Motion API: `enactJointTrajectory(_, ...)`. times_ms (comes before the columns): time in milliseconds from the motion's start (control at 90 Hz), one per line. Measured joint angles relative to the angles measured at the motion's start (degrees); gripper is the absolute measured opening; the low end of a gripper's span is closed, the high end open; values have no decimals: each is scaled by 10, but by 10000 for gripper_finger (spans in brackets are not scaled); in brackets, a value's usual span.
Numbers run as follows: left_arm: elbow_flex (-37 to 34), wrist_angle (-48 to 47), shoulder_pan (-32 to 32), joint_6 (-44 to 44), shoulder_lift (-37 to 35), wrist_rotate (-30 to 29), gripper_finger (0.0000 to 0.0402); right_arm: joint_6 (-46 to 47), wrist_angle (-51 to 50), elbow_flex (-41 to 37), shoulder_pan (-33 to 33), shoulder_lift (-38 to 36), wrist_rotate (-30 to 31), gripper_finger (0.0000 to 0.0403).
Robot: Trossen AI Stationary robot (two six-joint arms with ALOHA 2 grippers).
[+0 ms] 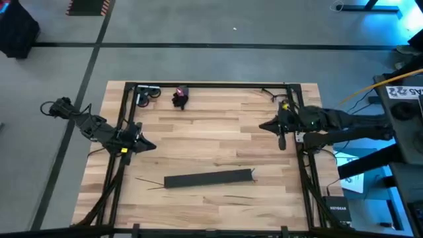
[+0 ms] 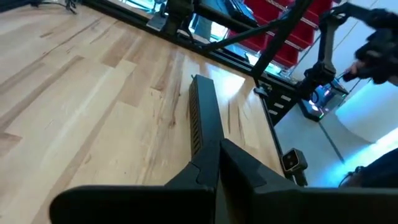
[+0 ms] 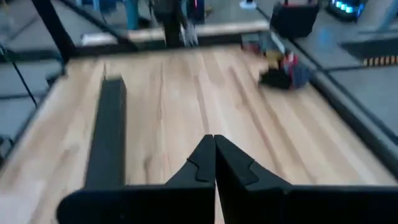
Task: Ziptie cables
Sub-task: Return to Home Position
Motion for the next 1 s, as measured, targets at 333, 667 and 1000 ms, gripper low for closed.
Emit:
enactJointTrajectory(333, -14, 86, 11, 100, -1, -38, 3, 19, 145, -125, 0, -38, -40, 0)
enactJointTrajectory(667, -139, 341, 66, 211, -16, 63, 1, -23, 179, -212, 0, -164, -73, 0)
enactJointTrajectory(1000, -203, 421, 80, 189, -18, 64, 5, -78, 269, -333, 0, -316, -124, 0)
